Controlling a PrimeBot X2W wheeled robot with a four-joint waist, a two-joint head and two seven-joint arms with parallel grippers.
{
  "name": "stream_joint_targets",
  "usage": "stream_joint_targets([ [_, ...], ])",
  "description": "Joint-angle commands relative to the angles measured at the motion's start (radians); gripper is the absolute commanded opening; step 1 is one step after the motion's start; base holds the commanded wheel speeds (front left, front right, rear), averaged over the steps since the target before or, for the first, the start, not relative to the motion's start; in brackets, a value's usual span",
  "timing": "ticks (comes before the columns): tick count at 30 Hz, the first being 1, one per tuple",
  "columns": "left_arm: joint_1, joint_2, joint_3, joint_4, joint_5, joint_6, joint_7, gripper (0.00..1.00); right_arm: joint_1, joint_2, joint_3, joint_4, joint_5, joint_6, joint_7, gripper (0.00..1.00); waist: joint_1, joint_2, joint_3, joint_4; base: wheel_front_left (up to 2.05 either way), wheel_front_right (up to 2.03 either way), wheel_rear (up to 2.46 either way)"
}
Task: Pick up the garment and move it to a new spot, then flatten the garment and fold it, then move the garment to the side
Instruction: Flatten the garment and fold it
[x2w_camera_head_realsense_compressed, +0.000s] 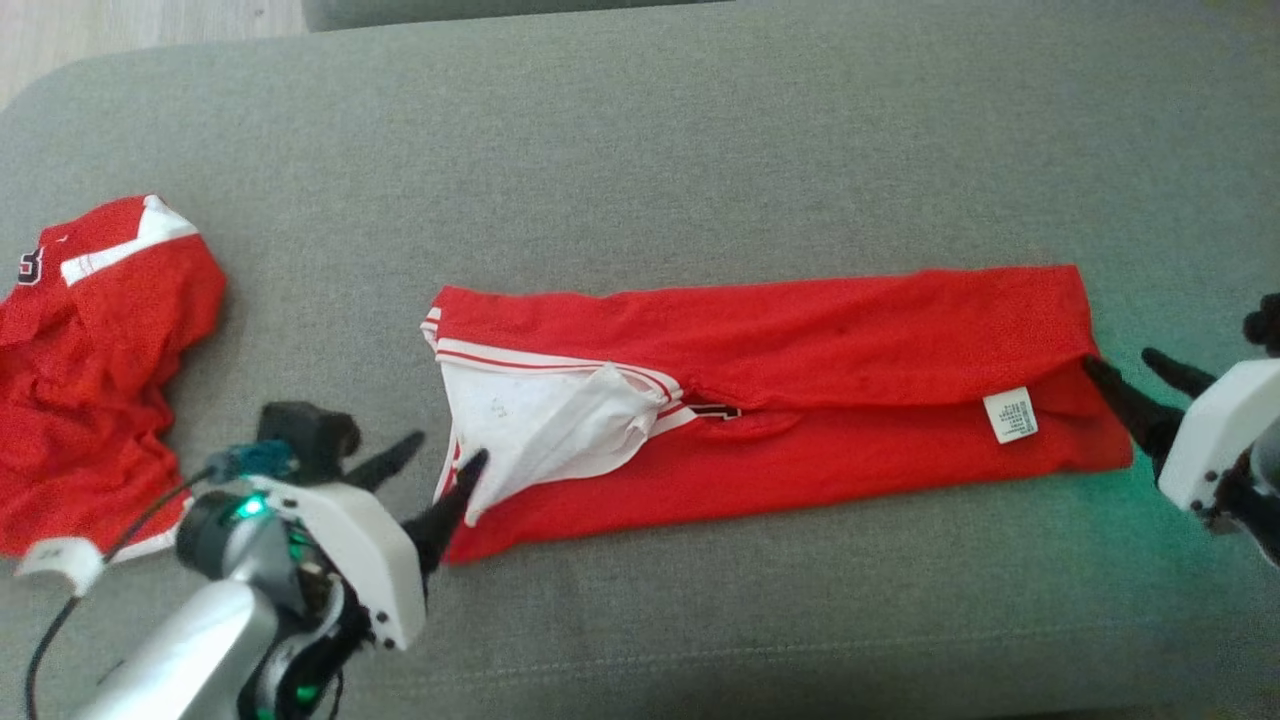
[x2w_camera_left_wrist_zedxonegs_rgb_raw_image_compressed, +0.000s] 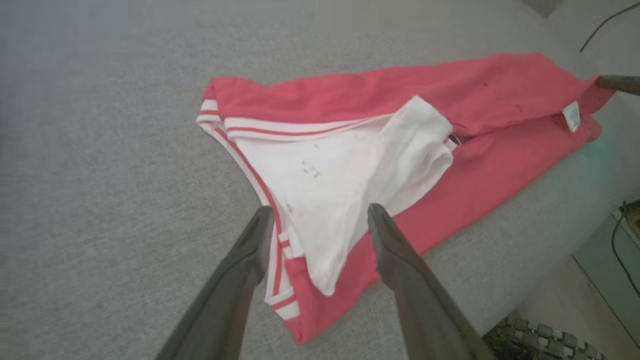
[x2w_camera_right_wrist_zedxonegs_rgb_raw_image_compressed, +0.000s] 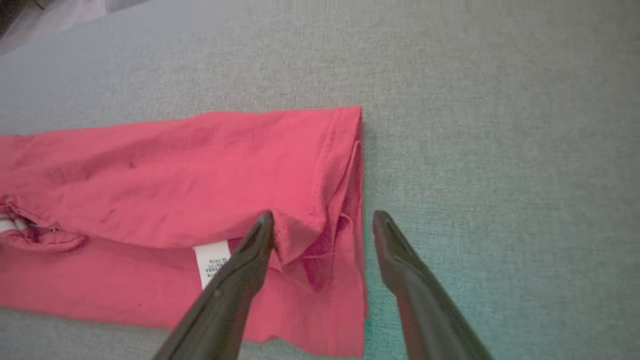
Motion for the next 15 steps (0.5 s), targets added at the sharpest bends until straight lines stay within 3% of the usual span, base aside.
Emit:
stream_joint_targets([
  [1, -0.034, 0.027, 0.061, -0.026, -0.006, 0.007, -0.017, 1.0, 0.008, -0.039, -0.015, -0.023, -0.003, 0.007, -0.018, 1.0, 0.0001, -0.0001, -0.002, 0.0, 0.0, 0.0, 0.0],
  [9, -0.044, -0.053, 0.194, -0.013, -0.042, 0.068, -0.234, 1.0, 0.015, 0.006, -0.161, -0.059, -0.057, 0.007, -0.2, 1.0, 0.0001, -0.0001, -0.025, -0.001, 0.0, 0.0, 0.0],
  [12, -0.046, -0.108, 0.251, 0.001, -0.072, 0.077, -0.34, 1.0, 0.029, 0.052, -0.214, -0.083, -0.091, 0.007, -0.279, 1.0, 0.0001, -0.0001, -0.036, -0.002, 0.0, 0.0, 0.0],
  [13, -0.04, -0.153, 0.288, 0.015, -0.102, 0.07, -0.406, 1.0, 0.045, 0.088, -0.249, -0.103, -0.116, 0.007, -0.332, 1.0, 0.0001, -0.0001, -0.046, -0.003, 0.0, 0.0, 0.0],
  [15, -0.031, -0.192, 0.323, 0.035, -0.108, 0.065, -0.444, 1.0, 0.063, 0.126, -0.283, -0.117, -0.149, 0.007, -0.382, 1.0, 0.0001, -0.0001, -0.056, -0.004, 0.0, 0.0, 0.0],
])
